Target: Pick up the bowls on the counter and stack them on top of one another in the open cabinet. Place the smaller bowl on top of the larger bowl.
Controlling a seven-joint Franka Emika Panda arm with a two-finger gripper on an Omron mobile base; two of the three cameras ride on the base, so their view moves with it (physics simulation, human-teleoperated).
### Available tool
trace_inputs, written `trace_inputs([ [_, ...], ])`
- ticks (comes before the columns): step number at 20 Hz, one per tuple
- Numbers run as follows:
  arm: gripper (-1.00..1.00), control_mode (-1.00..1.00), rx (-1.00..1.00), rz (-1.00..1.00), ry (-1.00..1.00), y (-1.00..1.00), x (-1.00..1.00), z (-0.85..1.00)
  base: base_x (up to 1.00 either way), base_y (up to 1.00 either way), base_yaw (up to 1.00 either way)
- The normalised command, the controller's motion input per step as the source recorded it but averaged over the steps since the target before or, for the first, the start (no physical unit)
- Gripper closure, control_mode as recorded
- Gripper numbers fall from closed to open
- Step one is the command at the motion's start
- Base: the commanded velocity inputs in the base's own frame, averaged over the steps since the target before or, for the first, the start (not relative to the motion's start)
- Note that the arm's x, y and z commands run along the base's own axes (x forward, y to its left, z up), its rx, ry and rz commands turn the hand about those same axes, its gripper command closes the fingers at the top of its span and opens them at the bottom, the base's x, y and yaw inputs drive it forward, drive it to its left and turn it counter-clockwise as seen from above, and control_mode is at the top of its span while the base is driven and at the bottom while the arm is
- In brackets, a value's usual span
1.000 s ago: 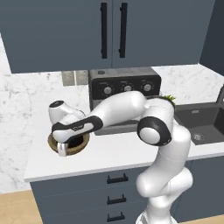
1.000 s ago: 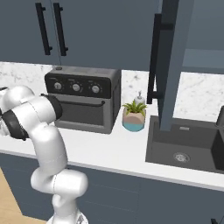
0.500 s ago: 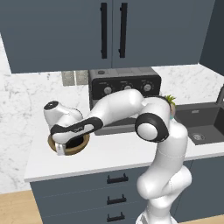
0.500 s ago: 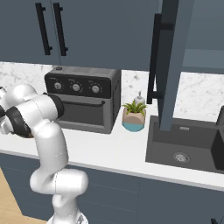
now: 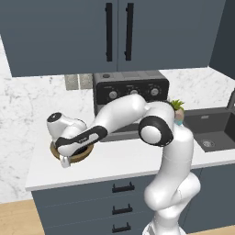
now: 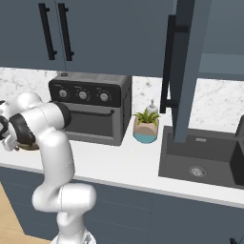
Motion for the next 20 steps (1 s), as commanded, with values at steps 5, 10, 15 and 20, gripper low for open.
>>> trace_inputs([
  [5, 1.0, -1.0, -0.04, 0.01, 0.0, 0.0, 0.1, -0.37, 0.0, 0.0, 0.0],
  [10, 1.0, -1.0, 0.0, 0.0, 0.0, 0.0, 0.0, 0.0, 0.0, 0.0, 0.0],
  [15, 1.0, -1.0, 0.0, 0.0, -0.02, -0.01, -0.13, 0.17, 0.0, 0.0, 0.0],
  [20, 1.0, -1.0, 0.0, -0.07, -0.1, -0.22, -0.65, 0.54, 0.0, 0.0, 0.0],
])
